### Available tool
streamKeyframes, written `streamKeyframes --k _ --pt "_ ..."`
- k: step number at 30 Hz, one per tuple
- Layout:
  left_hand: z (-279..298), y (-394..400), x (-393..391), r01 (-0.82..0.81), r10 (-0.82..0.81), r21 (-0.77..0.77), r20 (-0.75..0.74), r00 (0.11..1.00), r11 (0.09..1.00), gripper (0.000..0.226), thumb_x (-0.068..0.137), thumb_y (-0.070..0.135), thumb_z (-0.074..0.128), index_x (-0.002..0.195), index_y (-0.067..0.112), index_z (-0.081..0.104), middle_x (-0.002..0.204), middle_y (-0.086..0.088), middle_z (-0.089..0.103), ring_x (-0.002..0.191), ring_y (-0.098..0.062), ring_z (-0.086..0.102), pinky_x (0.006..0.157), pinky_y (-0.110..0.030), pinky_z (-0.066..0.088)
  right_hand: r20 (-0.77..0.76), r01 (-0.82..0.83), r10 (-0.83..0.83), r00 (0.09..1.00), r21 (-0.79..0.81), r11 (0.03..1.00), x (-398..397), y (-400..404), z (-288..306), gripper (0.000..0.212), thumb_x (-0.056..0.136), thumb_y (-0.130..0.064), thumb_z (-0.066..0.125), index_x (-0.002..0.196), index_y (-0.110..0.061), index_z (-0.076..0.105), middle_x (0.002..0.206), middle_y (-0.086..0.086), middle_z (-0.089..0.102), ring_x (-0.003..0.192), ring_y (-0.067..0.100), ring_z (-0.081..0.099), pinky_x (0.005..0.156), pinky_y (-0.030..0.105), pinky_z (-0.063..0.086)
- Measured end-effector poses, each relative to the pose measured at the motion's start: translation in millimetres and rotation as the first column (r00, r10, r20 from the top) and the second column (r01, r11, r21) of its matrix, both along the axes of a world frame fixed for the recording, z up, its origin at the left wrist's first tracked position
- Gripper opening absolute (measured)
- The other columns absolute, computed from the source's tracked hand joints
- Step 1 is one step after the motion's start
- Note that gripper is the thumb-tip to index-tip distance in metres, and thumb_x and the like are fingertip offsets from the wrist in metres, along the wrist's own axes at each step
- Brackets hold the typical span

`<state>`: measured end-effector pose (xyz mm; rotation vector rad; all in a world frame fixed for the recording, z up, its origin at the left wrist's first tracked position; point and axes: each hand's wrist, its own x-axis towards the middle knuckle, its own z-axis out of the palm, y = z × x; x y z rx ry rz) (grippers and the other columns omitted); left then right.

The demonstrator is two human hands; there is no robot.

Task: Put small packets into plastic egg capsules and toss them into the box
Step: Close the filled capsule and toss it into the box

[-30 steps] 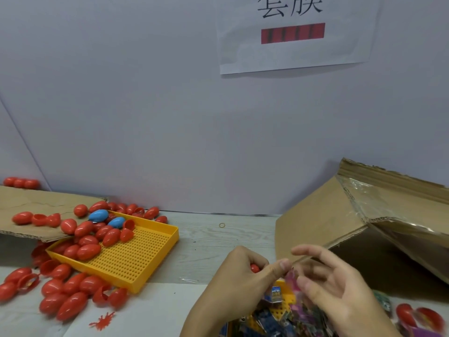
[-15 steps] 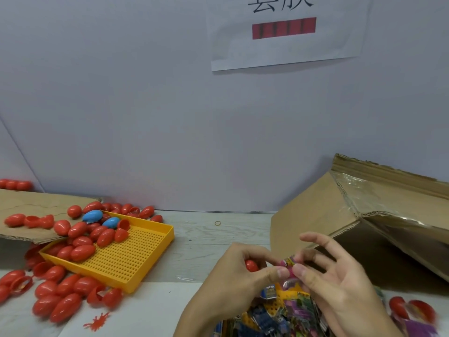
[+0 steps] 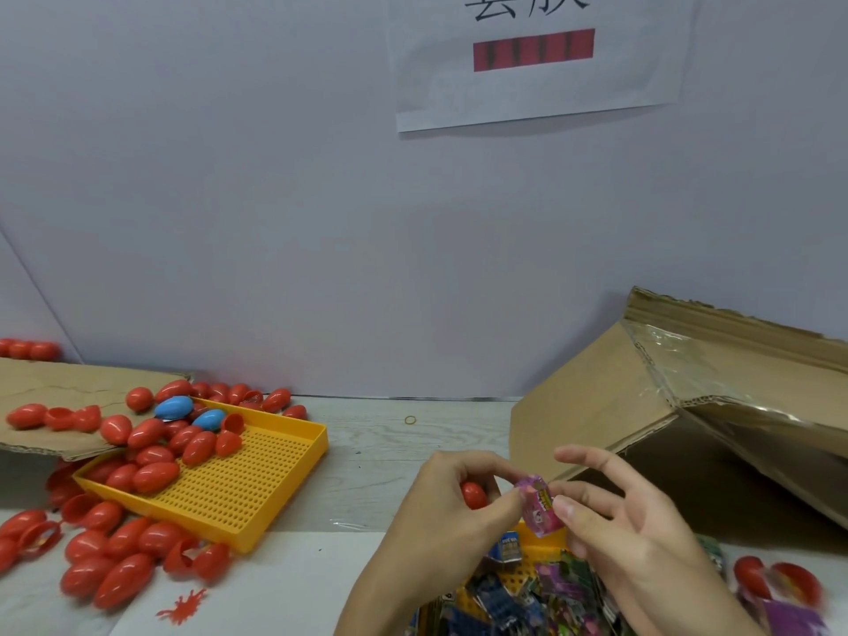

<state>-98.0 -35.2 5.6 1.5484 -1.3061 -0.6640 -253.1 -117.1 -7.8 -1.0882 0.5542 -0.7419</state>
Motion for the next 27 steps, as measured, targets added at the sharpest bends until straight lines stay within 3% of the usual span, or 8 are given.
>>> streamKeyframes --k 5,9,12,16,19,23,25,27 --pt "-3.9 -2.0 0.7 -0.001 -0.003 0.043 0.078 0.997 0.999 0.018 0.089 0.030 0.065 0.080 0.044 0.072 0.057 0.007 0.054 0.053 -0.006 0.045 0.054 -0.021 0.040 -0.041 -0.005 0.004 0.999 -0.037 0.999 -1.9 1.3 3.4 0.047 0.059 -0.016 0.077 0.105 -0.021 0.066 0.081 0.020 0.068 0.054 0.023 0.046 0.049 0.028 0.041" --pt "-4.9 -3.6 -0.5 -0.012 0.003 0.068 0.142 0.990 0.998 0.026 0.088 0.029 0.062 0.075 0.051 0.069 0.065 -0.004 0.059 0.057 -0.007 0.047 0.058 -0.030 0.043 -0.100 0.034 -0.051 0.994 -0.164 0.986 -3.4 5.1 6.6 0.030 0.074 -0.011 0.072 0.100 -0.025 0.068 0.082 0.019 0.070 0.074 0.030 0.065 0.076 0.043 0.050" --pt "-5.0 -3.4 0.1 -0.027 0.019 0.057 0.147 0.989 0.998 0.024 0.088 0.023 0.061 0.080 0.044 0.071 0.062 0.001 0.057 0.054 -0.005 0.046 0.055 -0.026 0.042 -0.193 0.040 -0.102 0.976 -0.304 0.952 -5.7 5.5 5.3 0.029 0.088 0.008 0.058 0.100 -0.015 0.068 0.077 0.017 0.072 0.062 0.016 0.064 0.064 0.032 0.051" --pt "-3.1 -2.2 0.9 -0.016 0.013 0.042 0.085 0.996 0.999 0.019 0.088 0.020 0.064 0.087 0.037 0.071 0.059 0.009 0.055 0.054 -0.006 0.045 0.054 -0.019 0.041 -0.259 -0.003 -0.125 0.958 -0.444 0.896 -5.8 11.9 8.8 0.035 0.083 0.012 0.063 0.095 -0.019 0.074 0.074 0.012 0.073 0.057 0.017 0.066 0.056 0.020 0.053" --pt "-2.5 -1.3 3.1 0.006 -0.006 0.057 0.016 1.000 0.998 0.015 0.088 0.019 0.068 0.084 0.033 0.068 0.058 0.008 0.055 0.054 -0.007 0.045 0.054 -0.022 0.041 -0.317 -0.037 -0.198 0.927 -0.606 0.794 -4.9 14.7 8.8 0.046 0.078 0.005 0.072 0.089 -0.039 0.076 0.080 -0.001 0.073 0.073 0.016 0.070 0.063 0.024 0.058" --pt "-0.6 0.2 4.1 0.030 -0.026 0.082 -0.054 0.998 0.996 0.013 0.083 0.020 0.076 0.085 0.027 0.065 0.057 0.007 0.057 0.052 -0.008 0.046 0.054 -0.021 0.041 -0.329 -0.047 -0.368 0.870 -0.796 0.603 -2.5 17.4 11.9 0.044 0.068 -0.001 0.082 0.079 -0.043 0.074 0.083 -0.007 0.058 0.065 0.015 0.058 0.047 0.027 0.050" --pt "-0.5 0.3 3.8 0.011 -0.005 0.066 -0.090 0.996 0.998 0.018 0.082 0.023 0.078 0.086 0.028 0.061 0.056 0.007 0.057 0.051 -0.008 0.046 0.054 -0.020 0.041 -0.289 0.019 -0.417 0.862 -0.803 0.596 -1.8 17.2 9.1 0.042 0.068 0.002 0.080 0.075 -0.039 0.073 0.080 -0.007 0.062 0.065 0.014 0.061 0.047 0.030 0.052" --pt "0.5 0.1 3.8 -0.009 0.012 0.030 -0.110 0.994 0.999 0.013 0.084 0.028 0.076 0.084 0.027 0.063 0.056 0.006 0.055 0.052 -0.011 0.046 0.055 -0.022 0.042 -0.232 0.140 -0.435 0.870 -0.730 0.669 -1.0 16.5 5.1 0.039 0.070 0.005 0.078 0.075 -0.034 0.072 0.073 -0.002 0.069 0.063 0.016 0.065 0.050 0.033 0.055"
